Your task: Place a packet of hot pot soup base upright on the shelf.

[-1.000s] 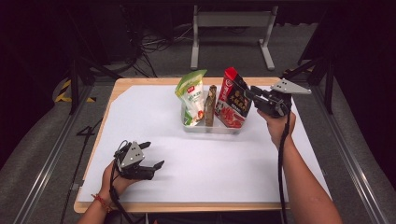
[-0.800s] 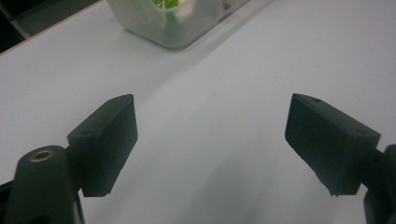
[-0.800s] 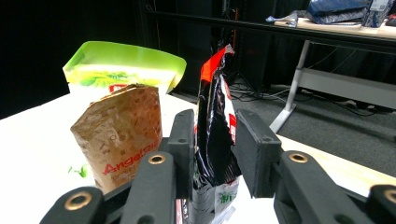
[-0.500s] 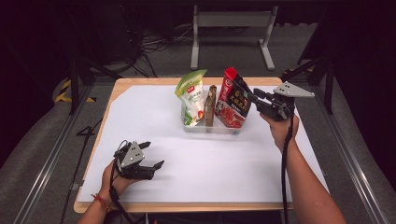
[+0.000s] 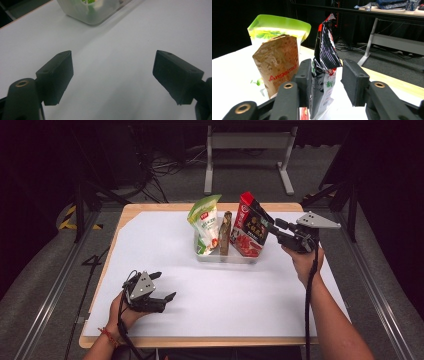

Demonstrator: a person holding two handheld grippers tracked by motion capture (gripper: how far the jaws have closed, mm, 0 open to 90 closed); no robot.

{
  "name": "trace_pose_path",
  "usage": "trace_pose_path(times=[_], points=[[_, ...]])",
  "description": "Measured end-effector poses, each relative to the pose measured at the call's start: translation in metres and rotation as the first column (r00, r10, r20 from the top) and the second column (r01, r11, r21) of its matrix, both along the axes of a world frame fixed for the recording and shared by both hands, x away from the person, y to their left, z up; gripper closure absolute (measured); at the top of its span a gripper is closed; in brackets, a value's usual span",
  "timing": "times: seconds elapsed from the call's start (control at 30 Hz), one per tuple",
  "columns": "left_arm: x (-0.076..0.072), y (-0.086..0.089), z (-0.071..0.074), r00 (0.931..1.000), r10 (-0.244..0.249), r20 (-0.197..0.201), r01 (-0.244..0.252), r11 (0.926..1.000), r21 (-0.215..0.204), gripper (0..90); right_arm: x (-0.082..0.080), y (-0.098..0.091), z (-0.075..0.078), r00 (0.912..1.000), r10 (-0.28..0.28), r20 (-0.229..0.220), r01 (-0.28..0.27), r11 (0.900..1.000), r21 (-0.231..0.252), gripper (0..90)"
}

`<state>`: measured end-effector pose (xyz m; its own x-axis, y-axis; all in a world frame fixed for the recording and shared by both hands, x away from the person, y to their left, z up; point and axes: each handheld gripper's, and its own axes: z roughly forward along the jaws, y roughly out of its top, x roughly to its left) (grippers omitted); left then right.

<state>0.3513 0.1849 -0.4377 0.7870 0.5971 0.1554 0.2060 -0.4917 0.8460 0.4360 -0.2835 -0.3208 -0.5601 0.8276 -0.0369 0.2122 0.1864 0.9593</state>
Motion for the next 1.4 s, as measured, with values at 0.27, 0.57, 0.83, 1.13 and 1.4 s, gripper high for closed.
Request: trace_pose_path(times=[0.27, 0.57, 0.83, 1.13, 1.4], points=[[0.0, 0.0, 0.0, 1.0, 0.001, 0.003, -0.001, 1.0, 0.002, 17.7, -0.006, -0.005, -0.004, 0.9999, 0.012, -0.001, -0.012, 0.9999, -0.008, 55.5], [-0.002, -0.001, 0.001, 0.9999, -0.002, 0.011, 0.002, 1.0, 0.01, 17.7, -0.015, -0.008, -0.009, 1.0, 0.0, 0.004, 0.0, 0.9987, -0.052, 43.0], [-0.001, -0.001, 0.001, 1.0, -0.002, 0.01, 0.002, 0.9999, 0.013, 17.6, -0.022, -0.01, -0.013, 1.0, -0.006, 0.007, 0.006, 0.9959, -0.09, 32.2], [-0.001, -0.001, 0.001, 1.0, 0.0, 0.008, 0.0, 0.9999, 0.012, 17.6, -0.028, -0.016, -0.021, 0.9997, 0.026, -0.001, -0.026, 0.9911, -0.131, 29.3], [-0.002, -0.001, 0.001, 1.0, 0.002, 0.009, -0.002, 0.9999, 0.01, 17.6, -0.035, -0.021, -0.028, 0.9991, 0.042, -0.002, -0.042, 0.9863, -0.16, 26.7]])
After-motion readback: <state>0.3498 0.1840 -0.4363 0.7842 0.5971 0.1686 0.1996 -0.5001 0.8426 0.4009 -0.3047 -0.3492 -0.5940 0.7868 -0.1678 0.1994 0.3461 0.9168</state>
